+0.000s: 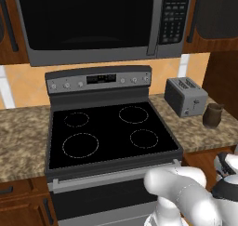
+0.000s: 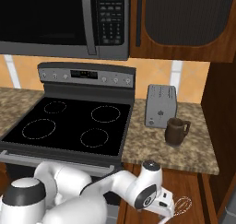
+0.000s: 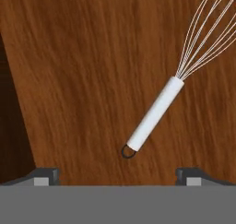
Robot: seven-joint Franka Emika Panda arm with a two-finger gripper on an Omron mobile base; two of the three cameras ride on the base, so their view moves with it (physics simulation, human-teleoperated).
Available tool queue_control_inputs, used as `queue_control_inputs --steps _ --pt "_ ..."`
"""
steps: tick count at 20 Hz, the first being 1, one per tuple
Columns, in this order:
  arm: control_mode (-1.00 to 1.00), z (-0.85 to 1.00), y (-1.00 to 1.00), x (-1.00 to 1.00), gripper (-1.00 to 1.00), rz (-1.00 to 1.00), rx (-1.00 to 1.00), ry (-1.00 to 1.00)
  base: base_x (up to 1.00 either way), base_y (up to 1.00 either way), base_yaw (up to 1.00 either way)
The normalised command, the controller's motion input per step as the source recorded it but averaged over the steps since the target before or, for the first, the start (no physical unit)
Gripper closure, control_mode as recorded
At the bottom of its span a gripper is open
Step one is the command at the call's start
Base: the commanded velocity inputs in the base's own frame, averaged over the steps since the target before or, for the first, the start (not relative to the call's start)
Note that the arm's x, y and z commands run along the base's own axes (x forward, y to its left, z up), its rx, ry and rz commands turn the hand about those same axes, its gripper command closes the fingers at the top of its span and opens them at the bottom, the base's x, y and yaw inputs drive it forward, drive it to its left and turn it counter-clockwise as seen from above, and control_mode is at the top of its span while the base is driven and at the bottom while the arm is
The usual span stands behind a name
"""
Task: Pick the whisk from the drawer and place it on the counter.
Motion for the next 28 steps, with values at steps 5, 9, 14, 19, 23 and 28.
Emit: queue_control_inputs --steps 5,9,14,19,23,28 --pt "-1.00 -0.22 -0.36 0.24 -1.00 -0.08 0.12 0.00 0.00 0.00 0.00" --pt "-1.00 -0.42 -0.55 0.00 -1.00 -0.12 0.04 0.00 0.00 0.00 0.00" --pt "-1.00 -0.40 -0.24 0.00 -1.00 -0.09 0.02 0.00 0.00 0.00 0.00" --pt "-1.00 -0.39 0.00 0.00 -1.00 0.00 0.00 0.00 0.00 0.00 0.00" --pt "-1.00 -0.39 0.01 0.00 -1.00 0.00 0.00 0.00 0.00 0.00 0.00" --pt "-1.00 -0.09 0.01 0.00 1.00 0.00 0.00 0.00 0.00 0.00 0.00"
